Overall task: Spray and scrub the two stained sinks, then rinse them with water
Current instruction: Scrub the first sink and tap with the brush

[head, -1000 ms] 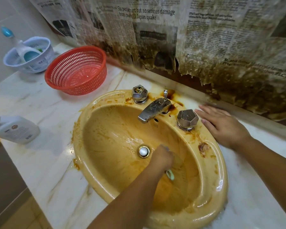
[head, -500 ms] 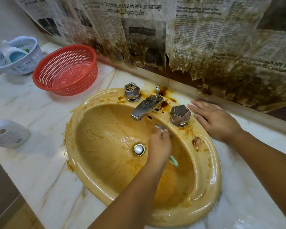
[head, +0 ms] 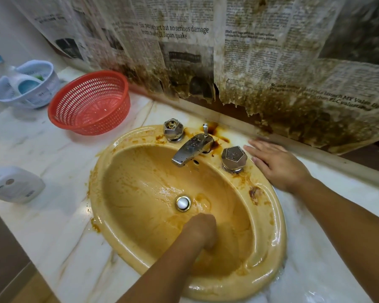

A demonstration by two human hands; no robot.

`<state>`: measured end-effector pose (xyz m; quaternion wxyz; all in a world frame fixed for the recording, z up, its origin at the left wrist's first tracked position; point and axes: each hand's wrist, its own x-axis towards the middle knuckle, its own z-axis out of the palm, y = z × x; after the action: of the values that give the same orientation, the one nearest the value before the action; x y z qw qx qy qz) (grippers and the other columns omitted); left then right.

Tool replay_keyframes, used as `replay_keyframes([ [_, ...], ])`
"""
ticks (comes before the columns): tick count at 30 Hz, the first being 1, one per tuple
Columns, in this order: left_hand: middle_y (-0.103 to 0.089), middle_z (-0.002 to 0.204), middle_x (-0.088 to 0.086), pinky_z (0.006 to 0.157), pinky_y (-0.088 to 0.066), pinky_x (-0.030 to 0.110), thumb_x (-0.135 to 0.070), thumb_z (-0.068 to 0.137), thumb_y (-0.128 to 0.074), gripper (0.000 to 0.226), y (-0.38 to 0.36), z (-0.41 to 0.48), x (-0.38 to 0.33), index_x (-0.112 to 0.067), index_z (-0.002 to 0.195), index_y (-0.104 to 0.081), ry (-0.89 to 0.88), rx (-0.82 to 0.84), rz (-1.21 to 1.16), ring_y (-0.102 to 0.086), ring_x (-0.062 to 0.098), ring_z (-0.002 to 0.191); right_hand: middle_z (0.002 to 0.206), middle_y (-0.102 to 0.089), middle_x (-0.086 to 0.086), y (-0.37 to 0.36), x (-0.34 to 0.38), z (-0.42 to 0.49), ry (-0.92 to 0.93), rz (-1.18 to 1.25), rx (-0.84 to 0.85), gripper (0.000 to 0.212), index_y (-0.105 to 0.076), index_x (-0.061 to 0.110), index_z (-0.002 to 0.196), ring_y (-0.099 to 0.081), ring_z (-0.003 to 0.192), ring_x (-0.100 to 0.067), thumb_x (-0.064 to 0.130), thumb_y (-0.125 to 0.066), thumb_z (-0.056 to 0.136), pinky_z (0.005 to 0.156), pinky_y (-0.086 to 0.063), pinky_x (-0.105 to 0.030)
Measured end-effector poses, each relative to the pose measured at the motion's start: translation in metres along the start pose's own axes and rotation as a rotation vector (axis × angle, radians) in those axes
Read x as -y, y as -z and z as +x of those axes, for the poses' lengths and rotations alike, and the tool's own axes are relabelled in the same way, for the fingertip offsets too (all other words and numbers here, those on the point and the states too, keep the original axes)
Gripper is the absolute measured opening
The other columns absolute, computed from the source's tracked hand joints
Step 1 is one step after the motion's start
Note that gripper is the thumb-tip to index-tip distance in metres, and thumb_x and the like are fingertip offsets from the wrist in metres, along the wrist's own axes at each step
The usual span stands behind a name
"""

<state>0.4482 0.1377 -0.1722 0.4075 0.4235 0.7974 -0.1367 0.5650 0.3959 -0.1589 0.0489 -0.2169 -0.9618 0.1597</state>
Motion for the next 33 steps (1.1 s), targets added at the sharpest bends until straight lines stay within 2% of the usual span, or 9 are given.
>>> replay_keyframes([
  [5,-0.062,0.076,0.008,0.050,-0.043,0.026,-0.035,0.105,-0.051,0.031,0.010,-0.022,0.004,-0.014,0.094,-0.071,-0.174,0.016,-0.595,-0.060,0.015,0.054,0.166,-0.030,0.015,0.000,-0.002,-0.001,0.002,0.004,0.005,0.048,-0.035,0.041,0.157,-0.026,0.153,-0.007,0.044,-0.032,0.110,0.124,-0.018,-0.030],
  [10,-0.066,0.122,0.019,0.082,-0.043,0.036,-0.031,0.108,-0.040,0.041,0.001,-0.008,-0.006,-0.006,0.140,-0.048,-0.069,-0.188,-0.303,-0.060,0.037,0.114,0.165,-0.031,0.012,-0.001,-0.001,-0.001,-0.009,-0.004,0.004,0.047,-0.037,0.039,0.157,-0.027,0.153,-0.010,0.044,-0.032,0.110,0.124,-0.016,-0.030],
  [13,-0.063,0.094,0.013,0.070,-0.033,0.030,-0.032,0.103,-0.054,0.017,0.006,-0.035,-0.007,-0.016,0.100,-0.060,-0.225,-0.045,-0.263,-0.056,0.025,0.089,0.165,-0.033,0.008,-0.001,0.003,-0.005,-0.030,-0.027,0.005,0.048,-0.036,0.035,0.158,-0.028,0.153,-0.015,0.043,-0.030,0.111,0.125,-0.019,-0.035],
  [16,-0.053,0.076,0.009,0.064,-0.034,0.031,-0.039,0.101,-0.057,0.026,-0.006,-0.058,0.011,-0.016,0.090,-0.064,-0.281,0.057,-0.186,-0.051,0.022,0.080,0.164,-0.038,0.001,-0.005,0.012,-0.016,-0.138,-0.023,-0.058,0.048,-0.041,0.024,0.157,-0.030,0.152,-0.018,0.036,-0.031,0.112,0.125,-0.017,-0.035],
  [20,-0.066,0.120,0.020,0.080,-0.041,0.036,-0.031,0.108,-0.040,0.041,-0.008,-0.033,-0.005,-0.006,0.139,-0.049,-0.160,-0.128,-0.139,-0.060,0.038,0.112,0.167,-0.032,-0.002,-0.010,0.029,-0.048,-0.350,-0.022,-0.102,0.050,-0.036,0.019,0.159,-0.020,0.156,-0.018,0.032,-0.025,0.112,0.128,-0.008,-0.040],
  [22,-0.067,0.121,0.019,0.073,-0.040,0.033,-0.032,0.108,-0.041,0.044,-0.004,-0.037,-0.020,-0.010,0.145,-0.046,-0.186,-0.155,-0.314,-0.062,0.037,0.111,0.169,-0.026,0.000,-0.011,0.035,-0.078,-0.385,-0.039,-0.077,0.055,-0.031,0.020,0.161,-0.015,0.158,-0.018,0.038,-0.018,0.111,0.129,-0.004,-0.042],
  [25,-0.074,0.107,-0.001,0.061,-0.040,0.015,-0.041,0.104,-0.052,0.034,-0.008,-0.066,-0.007,-0.028,0.133,-0.066,-0.307,-0.043,-0.486,-0.064,-0.002,0.080,0.169,-0.025,0.002,-0.013,0.050,-0.126,-0.392,-0.063,-0.066,0.062,-0.029,0.022,0.162,-0.014,0.158,-0.017,0.045,-0.010,0.107,0.129,-0.004,-0.044],
  [27,-0.074,0.110,-0.017,0.070,-0.039,0.006,-0.043,0.103,-0.055,0.034,-0.010,-0.088,0.005,-0.043,0.136,-0.063,-0.384,0.038,-0.481,-0.057,-0.015,0.080,0.169,-0.026,0.002,-0.018,0.063,-0.147,-0.434,-0.059,-0.080,0.063,-0.030,0.022,0.162,-0.014,0.158,-0.016,0.045,-0.008,0.107,0.128,-0.004,-0.045],
  [33,-0.073,0.111,0.004,0.094,-0.049,0.033,-0.043,0.107,-0.044,0.050,-0.018,-0.090,-0.020,-0.041,0.156,-0.036,-0.352,-0.179,-0.336,-0.063,0.024,0.110,0.169,-0.025,0.002,-0.031,0.104,-0.190,-0.548,-0.001,-0.140,0.062,-0.031,0.020,0.161,-0.014,0.158,-0.017,0.040,-0.009,0.106,0.129,-0.002,-0.045],
])
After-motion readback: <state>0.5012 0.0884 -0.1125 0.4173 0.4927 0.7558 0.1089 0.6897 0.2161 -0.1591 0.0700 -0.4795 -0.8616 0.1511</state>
